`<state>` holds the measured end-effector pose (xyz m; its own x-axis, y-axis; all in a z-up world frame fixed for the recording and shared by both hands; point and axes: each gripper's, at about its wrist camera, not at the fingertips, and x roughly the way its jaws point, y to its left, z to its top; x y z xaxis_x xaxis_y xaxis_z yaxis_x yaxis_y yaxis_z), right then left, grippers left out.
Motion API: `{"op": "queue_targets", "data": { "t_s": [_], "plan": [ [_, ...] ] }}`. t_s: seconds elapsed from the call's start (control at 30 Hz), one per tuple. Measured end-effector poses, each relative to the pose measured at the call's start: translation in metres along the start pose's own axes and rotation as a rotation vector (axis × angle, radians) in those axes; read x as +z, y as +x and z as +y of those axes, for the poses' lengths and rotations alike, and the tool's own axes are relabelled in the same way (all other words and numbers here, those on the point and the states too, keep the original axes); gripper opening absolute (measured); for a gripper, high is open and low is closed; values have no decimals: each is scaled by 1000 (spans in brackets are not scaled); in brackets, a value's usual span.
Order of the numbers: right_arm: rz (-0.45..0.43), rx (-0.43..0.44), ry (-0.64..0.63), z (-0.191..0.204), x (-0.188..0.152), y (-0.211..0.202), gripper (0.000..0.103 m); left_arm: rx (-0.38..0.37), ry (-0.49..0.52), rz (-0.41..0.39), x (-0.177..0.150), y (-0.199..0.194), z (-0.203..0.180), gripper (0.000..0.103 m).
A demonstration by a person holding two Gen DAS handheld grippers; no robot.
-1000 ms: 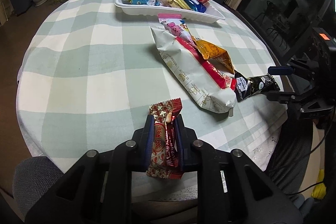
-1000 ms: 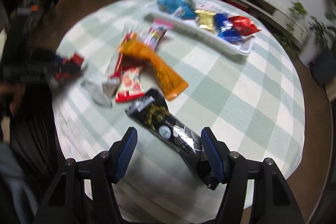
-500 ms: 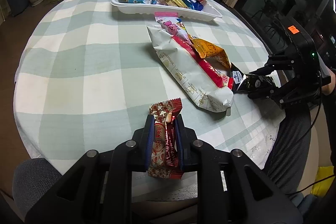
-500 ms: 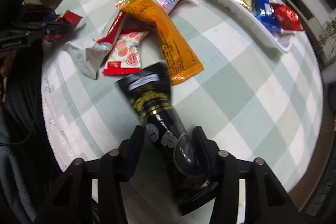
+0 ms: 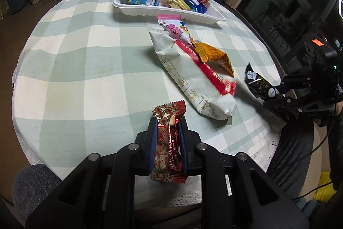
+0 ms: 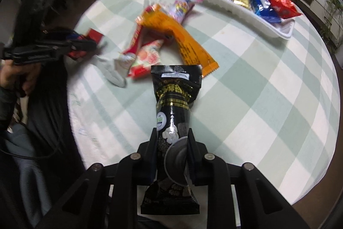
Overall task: Organize snacks
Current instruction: 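Lift the red-white packet with the left tool while the right tool grasps the black packet, then place the red-white and black packets into the white tray, releasing both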
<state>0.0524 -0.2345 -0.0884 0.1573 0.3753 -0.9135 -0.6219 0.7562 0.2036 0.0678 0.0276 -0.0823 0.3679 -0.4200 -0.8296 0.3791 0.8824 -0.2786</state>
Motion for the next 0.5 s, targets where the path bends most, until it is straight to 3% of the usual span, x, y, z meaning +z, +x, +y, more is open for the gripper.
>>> {"op": "queue_targets", "data": {
  "t_s": [0.23,0.4,0.5],
  "plan": [
    [-209,90,108,-5,7,-40,24,-22,10,-53,29,-18,2,17],
    [-355,47,223,-33,46,-62,24,-14,48,-123,75,-35,1,17],
    [-430,-23,284,-47,72,-77,24,-15,57,-161,113,-40,4,17]
  ]
}}
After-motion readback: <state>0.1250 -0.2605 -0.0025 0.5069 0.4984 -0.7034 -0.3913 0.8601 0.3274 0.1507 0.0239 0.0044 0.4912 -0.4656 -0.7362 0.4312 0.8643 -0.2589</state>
